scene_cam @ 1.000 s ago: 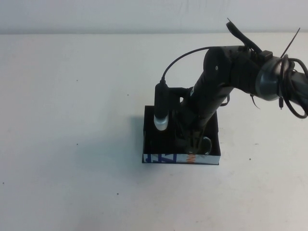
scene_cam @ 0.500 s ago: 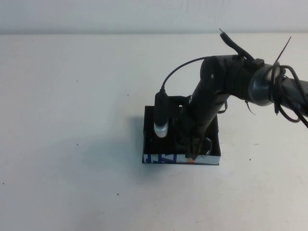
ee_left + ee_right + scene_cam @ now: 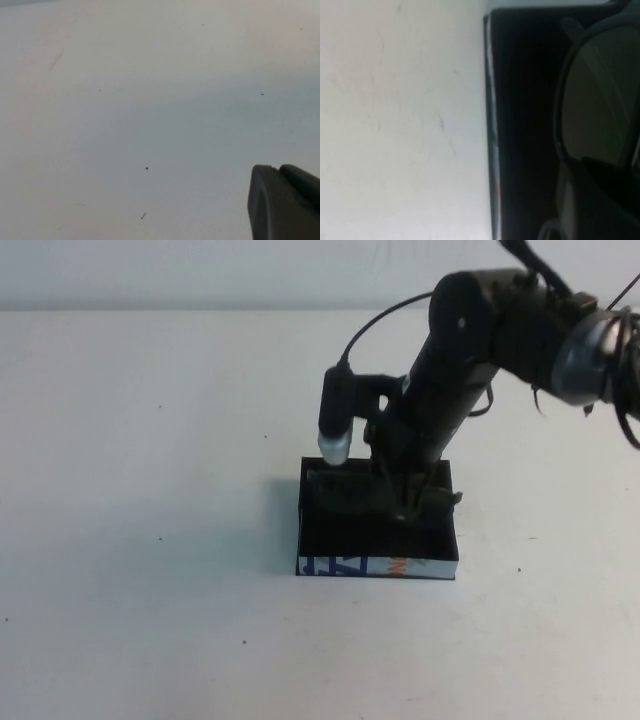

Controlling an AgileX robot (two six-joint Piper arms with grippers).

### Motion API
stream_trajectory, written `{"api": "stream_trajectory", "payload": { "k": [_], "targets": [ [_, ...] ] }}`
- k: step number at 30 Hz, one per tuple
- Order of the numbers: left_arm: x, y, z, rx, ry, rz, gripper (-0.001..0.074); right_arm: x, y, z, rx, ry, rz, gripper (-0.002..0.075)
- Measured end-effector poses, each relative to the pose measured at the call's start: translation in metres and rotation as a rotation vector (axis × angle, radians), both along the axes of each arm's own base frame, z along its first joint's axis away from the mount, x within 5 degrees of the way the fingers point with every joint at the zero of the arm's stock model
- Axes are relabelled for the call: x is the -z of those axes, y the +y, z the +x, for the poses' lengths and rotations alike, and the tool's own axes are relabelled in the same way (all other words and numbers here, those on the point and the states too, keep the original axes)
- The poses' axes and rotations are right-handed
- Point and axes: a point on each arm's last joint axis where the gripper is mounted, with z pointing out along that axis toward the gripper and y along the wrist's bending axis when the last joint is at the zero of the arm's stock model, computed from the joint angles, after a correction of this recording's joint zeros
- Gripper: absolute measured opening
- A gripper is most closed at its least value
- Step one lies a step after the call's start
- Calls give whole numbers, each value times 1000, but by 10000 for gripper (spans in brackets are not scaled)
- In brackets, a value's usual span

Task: Take glasses out of glasses case
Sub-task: Pick up the glasses from the glasses case, then place the glasses on the table

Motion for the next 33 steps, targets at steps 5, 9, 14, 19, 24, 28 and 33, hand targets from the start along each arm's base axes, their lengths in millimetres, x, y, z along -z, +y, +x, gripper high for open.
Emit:
{"api": "stream_trajectory", "payload": {
  "k": [5,9,14,19,24,28,33],
  "targets": [
    [0,0,0,0,0,0,-5,-55,-14,-10,259,-2,92,55],
    [0,0,0,0,0,0,-4,-80,-40,-11,572,49,167,55],
    [0,0,0,0,0,0,-5,-83,-99,-17,982,156,197,55],
    [0,0,0,0,0,0,-4,-51,-145,-58,1163,276,91,55],
    [0,0,0,0,0,0,-4,-8,-165,-80,1315,330,26,55],
    [0,0,0,0,0,0,-4,23,-167,-78,1359,299,61,55],
    [0,0,0,0,0,0,-4,48,-165,-66,1375,283,72,54]
  ]
}}
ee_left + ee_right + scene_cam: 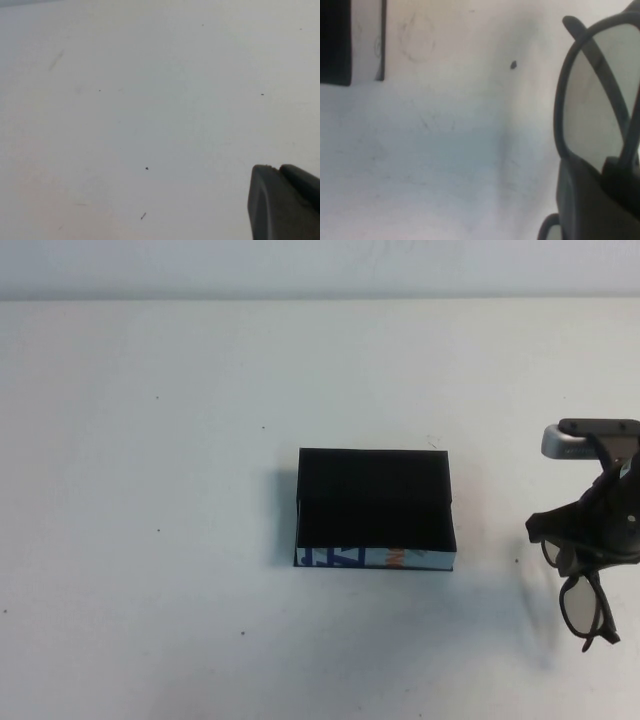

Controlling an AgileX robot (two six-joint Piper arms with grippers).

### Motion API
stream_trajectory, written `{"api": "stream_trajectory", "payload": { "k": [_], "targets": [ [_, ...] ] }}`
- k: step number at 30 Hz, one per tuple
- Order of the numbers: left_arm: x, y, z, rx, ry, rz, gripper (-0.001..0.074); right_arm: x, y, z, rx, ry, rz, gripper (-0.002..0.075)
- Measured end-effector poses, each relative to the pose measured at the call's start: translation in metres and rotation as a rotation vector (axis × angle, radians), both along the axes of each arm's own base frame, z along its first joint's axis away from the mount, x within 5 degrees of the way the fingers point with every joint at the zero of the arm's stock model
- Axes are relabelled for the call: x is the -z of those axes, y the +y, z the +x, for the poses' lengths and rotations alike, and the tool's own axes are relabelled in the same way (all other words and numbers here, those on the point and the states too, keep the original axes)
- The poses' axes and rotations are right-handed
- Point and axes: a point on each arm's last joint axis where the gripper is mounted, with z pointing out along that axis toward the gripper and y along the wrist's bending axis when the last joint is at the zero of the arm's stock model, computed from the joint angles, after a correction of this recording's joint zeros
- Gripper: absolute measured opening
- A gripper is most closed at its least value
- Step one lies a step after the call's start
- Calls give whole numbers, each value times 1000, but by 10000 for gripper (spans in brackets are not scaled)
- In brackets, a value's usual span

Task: Take glasses out of glasses case
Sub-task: Place the glasses on the table

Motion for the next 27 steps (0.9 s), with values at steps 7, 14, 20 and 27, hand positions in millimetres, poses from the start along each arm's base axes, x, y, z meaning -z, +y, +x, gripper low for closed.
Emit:
{"api": "stream_trajectory", "payload": {
  "k": [7,14,20,27],
  "targets": [
    [0,0,0,0,0,0,-4,21,2,15,14,-35,-1,56],
    [0,0,0,0,0,0,-4,25,3,19,18,-54,1,134],
    [0,0,0,0,0,0,-4,25,3,17,15,-31,-2,339],
    [0,0,0,0,0,0,-4,-15,0,4,1,-96,8,281]
  ]
}}
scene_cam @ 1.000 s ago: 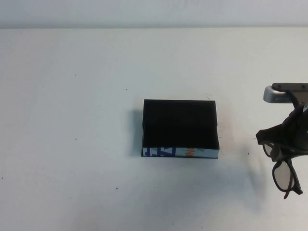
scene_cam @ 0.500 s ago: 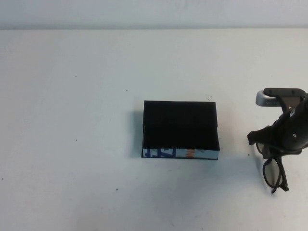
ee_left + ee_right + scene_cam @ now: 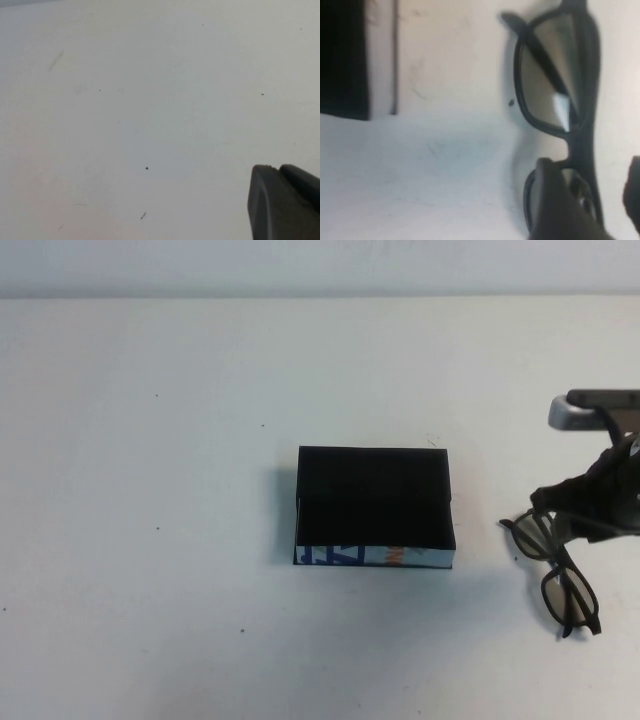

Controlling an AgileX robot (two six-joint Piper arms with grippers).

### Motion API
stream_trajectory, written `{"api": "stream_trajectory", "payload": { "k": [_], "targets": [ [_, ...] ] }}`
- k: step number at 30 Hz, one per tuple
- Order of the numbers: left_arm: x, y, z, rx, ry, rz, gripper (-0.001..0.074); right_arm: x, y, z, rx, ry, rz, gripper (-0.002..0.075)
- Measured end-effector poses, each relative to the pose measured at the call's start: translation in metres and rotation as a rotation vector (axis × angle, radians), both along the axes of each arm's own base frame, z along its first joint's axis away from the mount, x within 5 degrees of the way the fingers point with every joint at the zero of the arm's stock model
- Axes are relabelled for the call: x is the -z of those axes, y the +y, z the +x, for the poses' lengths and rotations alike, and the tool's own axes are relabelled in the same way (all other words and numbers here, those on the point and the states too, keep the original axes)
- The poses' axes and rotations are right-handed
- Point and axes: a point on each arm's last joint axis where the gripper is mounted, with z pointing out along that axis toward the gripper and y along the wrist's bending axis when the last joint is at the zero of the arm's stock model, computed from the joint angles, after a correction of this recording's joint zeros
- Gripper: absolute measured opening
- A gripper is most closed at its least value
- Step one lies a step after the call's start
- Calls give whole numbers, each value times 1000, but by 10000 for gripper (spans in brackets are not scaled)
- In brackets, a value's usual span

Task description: Take glasses out of glasses case

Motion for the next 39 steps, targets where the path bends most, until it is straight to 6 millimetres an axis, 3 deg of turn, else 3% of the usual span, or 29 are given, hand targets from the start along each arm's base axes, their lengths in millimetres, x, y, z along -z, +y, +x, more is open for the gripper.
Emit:
{"api": "stream_trajectory", "payload": {
  "k": [5,8,16,20,24,28,34,39],
  "targets": [
    [0,0,0,0,0,0,-4,-70,-9,-34,-11,-236,23,137],
    [0,0,0,0,0,0,-4,-99,-17,-64,-22,-347,37,43],
    [0,0,0,0,0,0,-4,-131,-35,-153,-8,-627,124,-14],
    [0,0,0,0,0,0,-4,-128,-39,-191,10,-714,220,-15],
    [0,0,0,0,0,0,-4,-111,-44,-219,-1,-702,220,-16],
    [0,0,0,0,0,0,-5,-93,-51,-231,5,-724,175,-16],
    [0,0,0,0,0,0,-4,-69,-59,-240,35,-1003,166,-16],
    [0,0,0,0,0,0,-4,-36,-63,-248,38,-1142,152,-16]
  ]
}}
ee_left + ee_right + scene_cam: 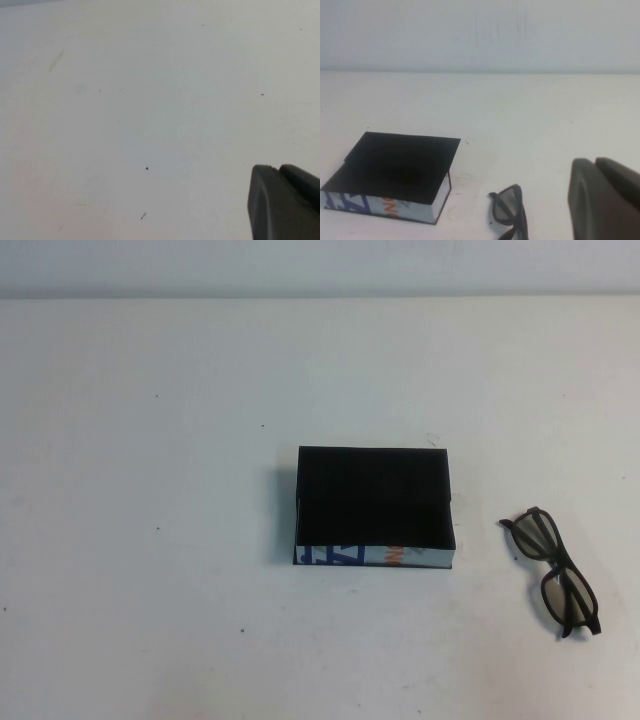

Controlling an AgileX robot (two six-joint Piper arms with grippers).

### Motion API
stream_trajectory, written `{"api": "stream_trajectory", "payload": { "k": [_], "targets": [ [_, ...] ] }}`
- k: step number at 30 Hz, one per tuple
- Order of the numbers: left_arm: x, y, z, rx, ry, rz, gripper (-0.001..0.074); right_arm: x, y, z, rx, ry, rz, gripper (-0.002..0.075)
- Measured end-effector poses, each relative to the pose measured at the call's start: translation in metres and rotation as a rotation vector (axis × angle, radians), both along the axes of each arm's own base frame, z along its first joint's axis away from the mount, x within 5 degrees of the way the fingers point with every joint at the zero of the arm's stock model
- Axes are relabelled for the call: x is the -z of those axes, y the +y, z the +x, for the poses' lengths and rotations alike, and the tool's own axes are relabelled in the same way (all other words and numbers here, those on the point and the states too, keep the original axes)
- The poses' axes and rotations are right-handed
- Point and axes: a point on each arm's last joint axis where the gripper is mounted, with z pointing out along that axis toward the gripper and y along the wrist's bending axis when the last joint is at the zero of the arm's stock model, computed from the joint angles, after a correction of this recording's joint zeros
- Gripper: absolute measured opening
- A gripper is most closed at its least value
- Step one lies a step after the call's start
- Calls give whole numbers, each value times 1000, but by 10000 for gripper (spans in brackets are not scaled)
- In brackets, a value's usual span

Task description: Take glasses out of glasses case

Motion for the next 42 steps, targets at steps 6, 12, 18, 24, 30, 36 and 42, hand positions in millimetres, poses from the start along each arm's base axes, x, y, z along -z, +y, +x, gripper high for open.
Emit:
{"api": "stream_trajectory", "payload": {
  "k": [6,12,18,24,30,36,42],
  "targets": [
    [0,0,0,0,0,0,-4,50,0,1,9,35,10,-16],
    [0,0,0,0,0,0,-4,75,-4,-1,57,70,19,-16],
    [0,0,0,0,0,0,-4,80,-6,-5,102,71,8,-16],
    [0,0,0,0,0,0,-4,84,-8,-6,124,105,-39,-16],
    [0,0,0,0,0,0,-4,87,-8,-6,120,132,-51,-16],
    [0,0,0,0,0,0,-4,87,-8,-6,121,132,-53,-16],
    [0,0,0,0,0,0,-4,87,-8,-6,121,132,-53,-16]
  ]
}}
